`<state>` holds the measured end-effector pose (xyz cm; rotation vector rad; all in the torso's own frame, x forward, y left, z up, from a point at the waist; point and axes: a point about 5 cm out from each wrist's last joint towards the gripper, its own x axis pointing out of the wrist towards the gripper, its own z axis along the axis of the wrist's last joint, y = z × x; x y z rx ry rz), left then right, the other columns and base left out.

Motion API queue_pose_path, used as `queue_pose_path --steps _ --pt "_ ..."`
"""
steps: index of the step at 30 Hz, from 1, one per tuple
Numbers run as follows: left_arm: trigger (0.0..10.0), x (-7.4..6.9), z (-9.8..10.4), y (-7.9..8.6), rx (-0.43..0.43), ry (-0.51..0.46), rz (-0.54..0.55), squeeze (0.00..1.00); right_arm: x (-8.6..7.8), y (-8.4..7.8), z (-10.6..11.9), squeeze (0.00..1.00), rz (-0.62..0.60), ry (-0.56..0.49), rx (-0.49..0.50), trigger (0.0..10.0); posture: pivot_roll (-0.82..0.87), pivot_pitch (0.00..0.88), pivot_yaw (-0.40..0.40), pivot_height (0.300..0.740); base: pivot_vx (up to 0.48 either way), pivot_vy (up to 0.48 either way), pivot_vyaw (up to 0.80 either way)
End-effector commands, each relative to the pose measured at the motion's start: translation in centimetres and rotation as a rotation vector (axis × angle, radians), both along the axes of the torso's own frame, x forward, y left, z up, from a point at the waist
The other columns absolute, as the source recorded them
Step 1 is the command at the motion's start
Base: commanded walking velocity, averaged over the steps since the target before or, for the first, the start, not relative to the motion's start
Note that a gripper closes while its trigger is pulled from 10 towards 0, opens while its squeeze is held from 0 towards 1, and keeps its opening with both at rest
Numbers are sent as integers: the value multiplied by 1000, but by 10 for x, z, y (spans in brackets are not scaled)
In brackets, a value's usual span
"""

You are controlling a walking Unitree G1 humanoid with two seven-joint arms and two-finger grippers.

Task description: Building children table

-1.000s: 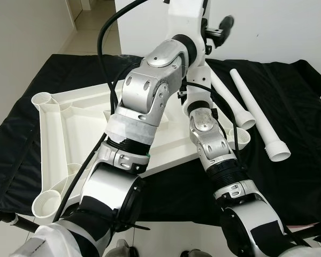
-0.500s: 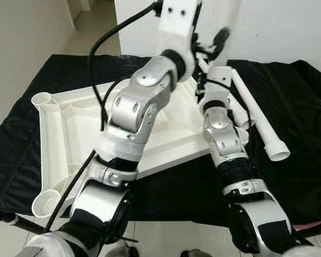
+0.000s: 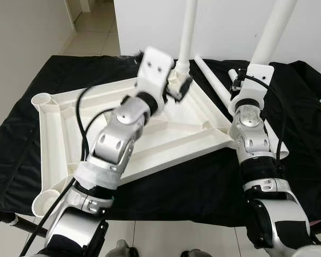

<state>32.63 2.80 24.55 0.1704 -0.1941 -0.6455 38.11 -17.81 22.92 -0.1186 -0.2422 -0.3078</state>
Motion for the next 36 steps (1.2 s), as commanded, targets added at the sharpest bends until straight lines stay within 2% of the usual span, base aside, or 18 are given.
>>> queue_pose_path --steps 1,5,15,18,20,27,34,35,36 --pt "10000 1 -15 0 62 10 1 0 -1 0 -1 0 0 -8 3 10000 -98 22 29 740 0 0 0" --pt "10000 -6 -51 -11 226 30 -58 0 -1 7 0 0 18 -15 -7 10000 -99 20 29 740 0 0 0" --pt "10000 -23 -79 -37 319 62 -210 0 2 11 2 0 28 -18 -14 10000 -94 16 26 740 0 0 0" --pt "10000 -24 -81 -40 327 68 -221 0 2 11 2 0 28 -18 -14 10000 -94 16 26 740 0 0 0" --pt "10000 -27 -87 -50 360 59 -258 0 2 11 3 0 26 -20 -15 10000 -94 19 25 740 0 0 0" --pt "10000 -31 -93 -63 396 52 -315 0 2 10 4 0 18 -21 -16 10000 -105 34 33 740 0 0 0" --pt "10000 -31 -93 -66 405 53 -322 0 1 6 4 0 3 -22 -13 10000 -111 39 37 740 0 0 0" --pt "9137 -27 -95 -67 410 70 -318 0 0 2 4 0 -15 -23 -13 10000 -123 51 48 740 0 0 0" --pt "9137 -27 -95 -67 410 70 -318 0 0 2 4 0 -15 -23 -13 10000 -123 51 48 740 0 0 0"
